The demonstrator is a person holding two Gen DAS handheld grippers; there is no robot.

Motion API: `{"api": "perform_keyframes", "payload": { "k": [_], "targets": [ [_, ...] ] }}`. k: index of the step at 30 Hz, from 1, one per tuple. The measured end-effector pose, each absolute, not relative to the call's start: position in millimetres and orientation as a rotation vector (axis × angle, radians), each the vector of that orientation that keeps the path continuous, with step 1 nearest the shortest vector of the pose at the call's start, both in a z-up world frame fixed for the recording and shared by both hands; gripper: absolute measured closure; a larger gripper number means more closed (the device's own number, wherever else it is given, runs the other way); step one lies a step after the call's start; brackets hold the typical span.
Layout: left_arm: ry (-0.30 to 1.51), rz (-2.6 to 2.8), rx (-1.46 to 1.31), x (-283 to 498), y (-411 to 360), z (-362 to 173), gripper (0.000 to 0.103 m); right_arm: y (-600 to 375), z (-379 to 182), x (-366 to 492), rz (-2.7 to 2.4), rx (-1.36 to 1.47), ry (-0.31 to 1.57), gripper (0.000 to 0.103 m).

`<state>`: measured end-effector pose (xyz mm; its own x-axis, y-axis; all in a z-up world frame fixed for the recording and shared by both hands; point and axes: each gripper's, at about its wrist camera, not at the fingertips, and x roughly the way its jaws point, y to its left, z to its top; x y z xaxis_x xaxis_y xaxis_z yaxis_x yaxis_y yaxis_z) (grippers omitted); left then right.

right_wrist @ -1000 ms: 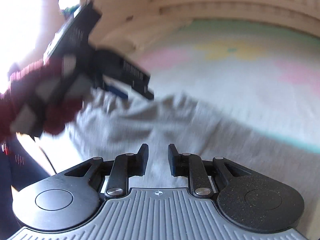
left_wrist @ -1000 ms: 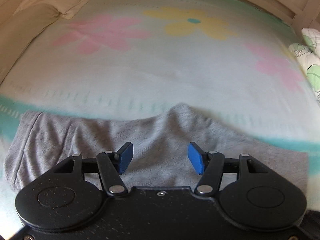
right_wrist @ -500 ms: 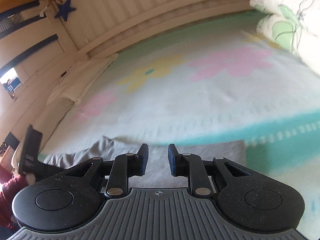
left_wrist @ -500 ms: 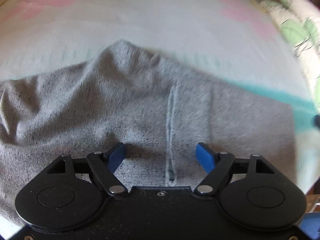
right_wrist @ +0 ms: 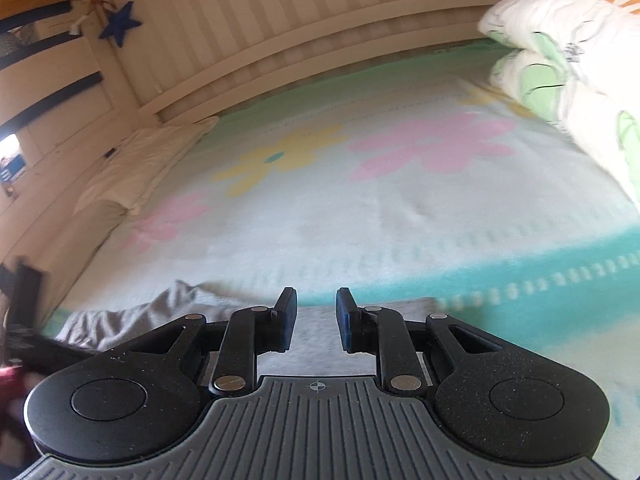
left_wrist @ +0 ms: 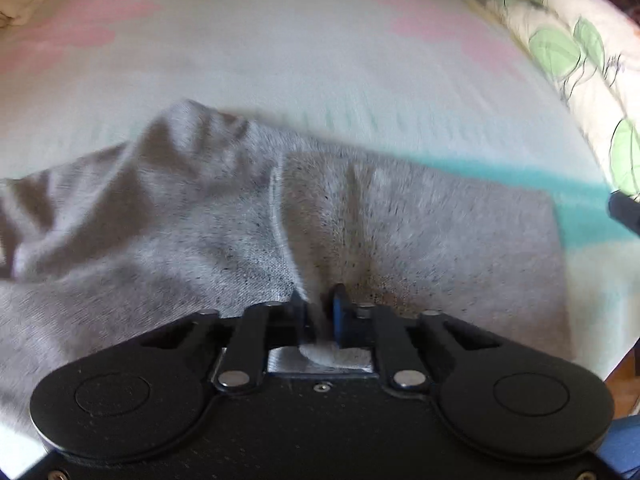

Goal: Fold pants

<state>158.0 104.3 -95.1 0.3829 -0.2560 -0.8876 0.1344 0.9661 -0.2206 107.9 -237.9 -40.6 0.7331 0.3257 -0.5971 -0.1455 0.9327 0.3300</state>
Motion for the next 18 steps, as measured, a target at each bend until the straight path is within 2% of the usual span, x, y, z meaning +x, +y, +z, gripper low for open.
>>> {"api": "perform_keyframes", "payload": {
  "k": [5,10,11,12,14,15,16,18],
  "targets": [
    [1.149,-0.241,-0.190,136,122,-98,0.092,-228,-61,118,0.207,0.184,0.804,0.082],
    [1.184,-0.213,-0.256,149,140,-116,0.089,-209,-74,122,0.232,0.104,0.860,0.082],
    [1.185,-0.220,-0.255,153,141,-115,0.085,-205,-74,122,0.248,0.096,0.866,0.082],
    [1.193,-0.218,-0.232,157,140,-114,0.075,-201,-75,121,0.257,0.081,0.868,0.082],
    [1.190,-0.156,-0.207,163,142,-114,0.066,-192,-76,118,0.272,0.047,0.863,0.082],
    [1.187,-0.120,-0.198,164,146,-114,0.052,-188,-76,118,0.286,0.039,0.863,0.082],
    [1.182,-0.105,-0.193,162,151,-113,0.047,-183,-76,117,0.307,0.035,0.866,0.082],
    [1.157,-0.086,-0.187,160,160,-108,0.047,-172,-74,117,0.342,0.031,0.864,0.082]
  ]
}}
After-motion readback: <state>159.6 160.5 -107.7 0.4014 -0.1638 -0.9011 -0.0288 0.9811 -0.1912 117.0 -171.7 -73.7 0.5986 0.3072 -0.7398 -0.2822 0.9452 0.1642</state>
